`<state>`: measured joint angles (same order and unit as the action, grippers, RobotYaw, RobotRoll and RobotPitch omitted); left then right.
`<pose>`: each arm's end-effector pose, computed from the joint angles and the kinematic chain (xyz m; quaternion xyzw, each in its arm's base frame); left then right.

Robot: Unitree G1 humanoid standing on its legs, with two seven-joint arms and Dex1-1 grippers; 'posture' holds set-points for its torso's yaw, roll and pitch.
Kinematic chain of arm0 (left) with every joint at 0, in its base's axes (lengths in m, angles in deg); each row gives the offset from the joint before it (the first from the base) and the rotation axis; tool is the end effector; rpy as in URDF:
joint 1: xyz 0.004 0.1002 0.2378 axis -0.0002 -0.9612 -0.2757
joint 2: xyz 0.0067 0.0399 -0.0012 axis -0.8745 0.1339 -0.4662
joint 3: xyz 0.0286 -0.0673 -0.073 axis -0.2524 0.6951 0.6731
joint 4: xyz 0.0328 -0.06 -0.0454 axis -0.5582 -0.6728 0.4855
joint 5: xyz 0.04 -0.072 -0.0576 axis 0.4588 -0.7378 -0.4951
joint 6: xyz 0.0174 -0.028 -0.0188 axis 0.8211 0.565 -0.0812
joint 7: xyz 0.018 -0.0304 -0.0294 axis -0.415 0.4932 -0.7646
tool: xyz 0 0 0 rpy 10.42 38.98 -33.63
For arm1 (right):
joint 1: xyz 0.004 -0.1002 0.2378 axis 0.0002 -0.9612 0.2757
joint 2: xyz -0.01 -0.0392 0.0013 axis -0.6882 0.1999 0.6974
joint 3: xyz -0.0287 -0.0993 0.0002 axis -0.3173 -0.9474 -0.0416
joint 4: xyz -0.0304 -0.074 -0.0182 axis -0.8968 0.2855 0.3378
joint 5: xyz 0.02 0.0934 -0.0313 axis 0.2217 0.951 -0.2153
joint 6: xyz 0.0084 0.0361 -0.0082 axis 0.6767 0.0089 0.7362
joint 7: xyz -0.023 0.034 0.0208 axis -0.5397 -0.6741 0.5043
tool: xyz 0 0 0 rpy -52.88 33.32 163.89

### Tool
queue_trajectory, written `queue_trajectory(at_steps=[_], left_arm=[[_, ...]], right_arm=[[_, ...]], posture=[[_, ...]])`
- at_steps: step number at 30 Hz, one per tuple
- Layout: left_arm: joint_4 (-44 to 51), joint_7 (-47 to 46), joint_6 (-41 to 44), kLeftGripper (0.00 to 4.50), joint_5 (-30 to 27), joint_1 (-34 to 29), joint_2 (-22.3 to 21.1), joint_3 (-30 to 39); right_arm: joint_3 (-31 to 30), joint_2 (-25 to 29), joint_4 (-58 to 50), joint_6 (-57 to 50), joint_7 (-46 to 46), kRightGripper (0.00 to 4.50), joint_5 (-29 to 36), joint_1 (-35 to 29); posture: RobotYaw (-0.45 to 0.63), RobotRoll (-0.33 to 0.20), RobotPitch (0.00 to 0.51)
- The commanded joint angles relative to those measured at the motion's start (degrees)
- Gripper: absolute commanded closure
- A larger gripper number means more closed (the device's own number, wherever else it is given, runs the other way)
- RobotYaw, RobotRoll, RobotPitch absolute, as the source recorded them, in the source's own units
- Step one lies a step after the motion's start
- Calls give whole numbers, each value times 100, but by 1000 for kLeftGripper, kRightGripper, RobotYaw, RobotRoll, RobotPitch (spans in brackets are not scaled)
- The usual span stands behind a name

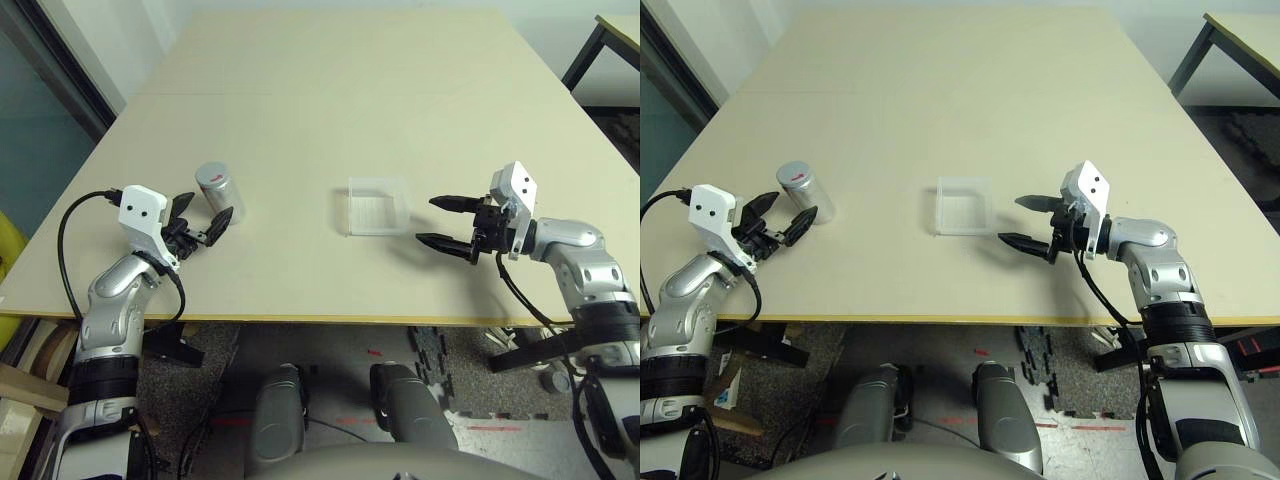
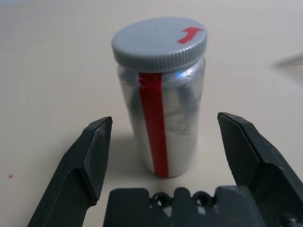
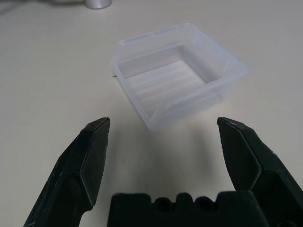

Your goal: Pour the medicine from the bottle into the box.

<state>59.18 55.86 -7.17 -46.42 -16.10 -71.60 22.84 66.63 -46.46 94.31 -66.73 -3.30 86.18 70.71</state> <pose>0.2380 0.2889 0.0922 0.0629 0.0106 -0.1794 0.9817 0.2774 -0.2663 0.1176 -0.1045 0.0705 0.5015 0.8559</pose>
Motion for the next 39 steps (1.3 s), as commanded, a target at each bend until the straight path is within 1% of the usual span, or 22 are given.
queue_trajectory(at_steps=[1, 11, 21, 28, 39], left_arm=[[-363, 73, -273, 33, 139, 38, 58, -83], [-1263, 136, -728, 33, 239, 563, 117, -134], [-2255, 288, -1264, 33, 493, 1194, 221, -349], [-2777, 298, -1460, 33, 560, 1410, 322, -357], [-3541, 366, -1746, 33, 650, 1935, 392, -425]], right_arm=[[-11, 59, -129, -49, -9, 0, 8, -25], [23, 103, -83, -23, -9, 0, -5, -27], [33, 129, -84, 5, -9, 0, 10, -57], [67, 197, -133, 1, -13, 0, 36, -110], [56, 197, -218, -21, -41, 0, 50, -178]], posture=[[-154, 0, 107], [-159, 0, 104], [-180, 0, 102], [-191, 0, 100], [-200, 0, 101]])
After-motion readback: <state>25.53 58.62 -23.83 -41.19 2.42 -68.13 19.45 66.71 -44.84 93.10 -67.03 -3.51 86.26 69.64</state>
